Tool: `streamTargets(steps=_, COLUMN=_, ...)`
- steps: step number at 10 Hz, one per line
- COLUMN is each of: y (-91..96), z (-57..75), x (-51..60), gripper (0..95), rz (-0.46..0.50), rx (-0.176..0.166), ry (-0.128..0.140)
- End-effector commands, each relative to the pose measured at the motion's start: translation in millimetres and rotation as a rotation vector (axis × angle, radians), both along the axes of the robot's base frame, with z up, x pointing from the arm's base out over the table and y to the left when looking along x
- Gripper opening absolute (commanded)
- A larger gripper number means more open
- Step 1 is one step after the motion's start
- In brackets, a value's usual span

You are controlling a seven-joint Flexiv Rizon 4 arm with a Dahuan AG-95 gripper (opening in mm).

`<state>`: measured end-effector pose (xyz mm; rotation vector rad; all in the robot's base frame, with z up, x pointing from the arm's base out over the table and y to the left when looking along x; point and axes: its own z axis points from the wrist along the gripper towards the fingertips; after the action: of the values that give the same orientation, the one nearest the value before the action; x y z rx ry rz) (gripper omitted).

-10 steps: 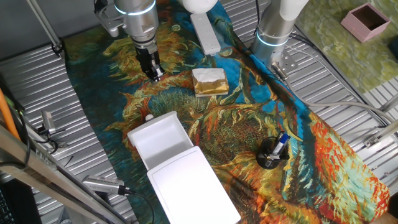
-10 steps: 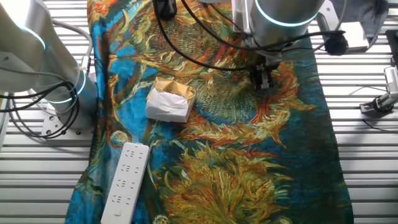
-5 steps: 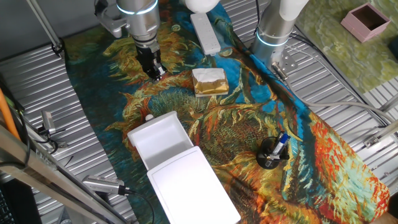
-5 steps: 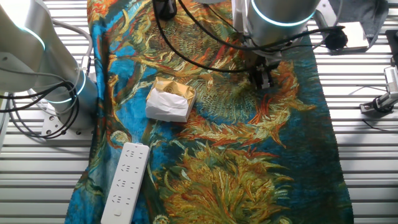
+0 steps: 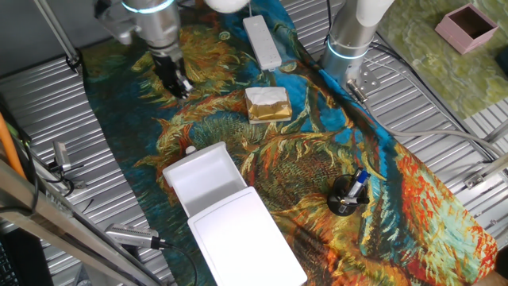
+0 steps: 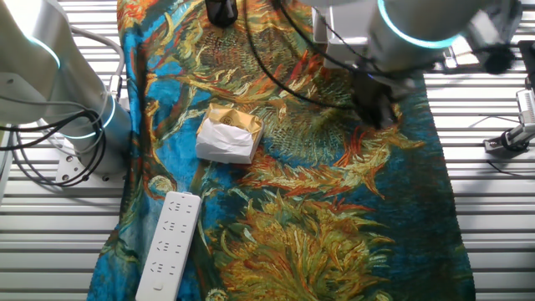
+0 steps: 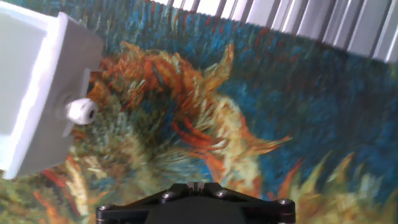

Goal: Use the gripper to push and close the drawer

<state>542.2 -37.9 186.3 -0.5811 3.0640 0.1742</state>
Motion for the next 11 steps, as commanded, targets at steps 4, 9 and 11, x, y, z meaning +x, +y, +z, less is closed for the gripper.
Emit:
streamTargets(steps=4, y=-33.6, z=-3.3, x=33.6, gripper=0.0, rz=0.021, rx=0.041, ry=0.007)
streamTargets(steps=9, y=17.1, z=-6.1, x=72.3, gripper=0.0, rz=-0.045, rx=0.054, ry=0.010)
streamTargets(steps=11, y=47.9, z=-10.7, x=82.0, gripper=0.0, rz=-0.090, rx=0.058, ry=0.011)
